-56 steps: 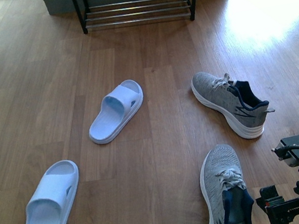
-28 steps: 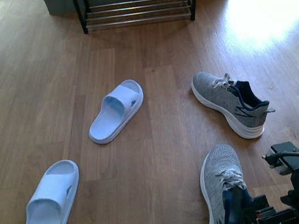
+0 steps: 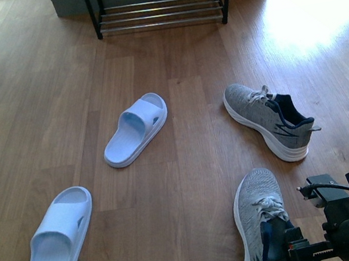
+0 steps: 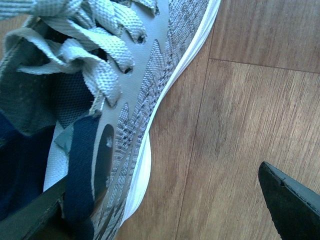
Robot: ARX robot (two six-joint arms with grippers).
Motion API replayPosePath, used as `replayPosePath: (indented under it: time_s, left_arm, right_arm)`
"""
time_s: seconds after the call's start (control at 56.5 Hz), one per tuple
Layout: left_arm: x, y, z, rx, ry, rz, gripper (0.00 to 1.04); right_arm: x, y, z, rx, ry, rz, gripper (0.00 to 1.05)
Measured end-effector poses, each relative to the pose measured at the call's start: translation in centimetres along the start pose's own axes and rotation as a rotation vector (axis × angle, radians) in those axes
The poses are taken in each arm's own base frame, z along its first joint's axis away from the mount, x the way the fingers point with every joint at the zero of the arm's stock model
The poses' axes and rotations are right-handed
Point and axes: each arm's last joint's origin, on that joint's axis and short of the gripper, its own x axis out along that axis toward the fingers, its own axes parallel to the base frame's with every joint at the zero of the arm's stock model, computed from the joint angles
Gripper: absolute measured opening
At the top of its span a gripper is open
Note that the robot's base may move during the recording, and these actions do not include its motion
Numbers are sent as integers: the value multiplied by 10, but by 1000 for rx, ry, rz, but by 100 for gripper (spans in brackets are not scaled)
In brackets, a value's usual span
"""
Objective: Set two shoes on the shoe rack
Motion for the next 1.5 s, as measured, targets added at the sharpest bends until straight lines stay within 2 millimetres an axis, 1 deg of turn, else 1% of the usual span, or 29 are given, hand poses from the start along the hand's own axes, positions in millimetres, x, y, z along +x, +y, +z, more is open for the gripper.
replayPosePath:
  time_s: [0.212,0.301,0.372,0.389,0.531,0.549,0.602,0.637,0.69,0.726,0.779,0.814,1.009,1.257,1.328,1.363,1.505]
  left_arm:
    - [0,0,0,0,0,0,95]
    - [0,0,0,0,0,0,95]
    - [0,0,0,0,0,0,95]
    - [0,0,0,0,0,0,95]
    - [0,0,0,0,0,0,95]
    - [0,0,0,0,0,0,95]
    - [0,0,0,0,0,0,95]
    - [0,0,0,0,0,0,95]
    - [0,0,0,0,0,0,95]
    - [0,0,0,0,0,0,95]
    - [0,0,0,0,0,0,95]
    - [0,0,0,0,0,0,95]
    - [0,0,0,0,0,0,95]
    - [0,0,0,0,0,0,95]
    - [0,0,0,0,0,0,95]
    - [0,0,0,0,0,0,95]
    - [0,0,0,0,0,0,95]
  right_arm:
    - [9,-5,-1,16,-2,1,95]
    - [10,-6,-2,21,-7,10,83]
    - [10,-6,-3,23,-12,22,69]
    - [9,-6,-3,23,-12,27,64]
    - [8,-5,-5,22,-11,46,45]
    - [7,-4,-6,21,-11,55,40]
    - [6,-3,-7,16,-9,67,29]
    - [6,-2,-7,14,-9,71,26]
    - [5,0,-8,6,-9,82,17]
    - [4,1,-8,3,-9,86,13]
    - [2,4,-8,-4,-14,93,5]
    - [1,5,-8,-8,-16,94,1]
    - [-9,8,-8,-2,-40,97,1]
    - [-39,9,5,5,-151,102,1]
    - [-52,7,8,19,-185,99,1]
    - [-62,4,9,34,-211,98,1]
    - [-118,-10,17,96,-355,51,1]
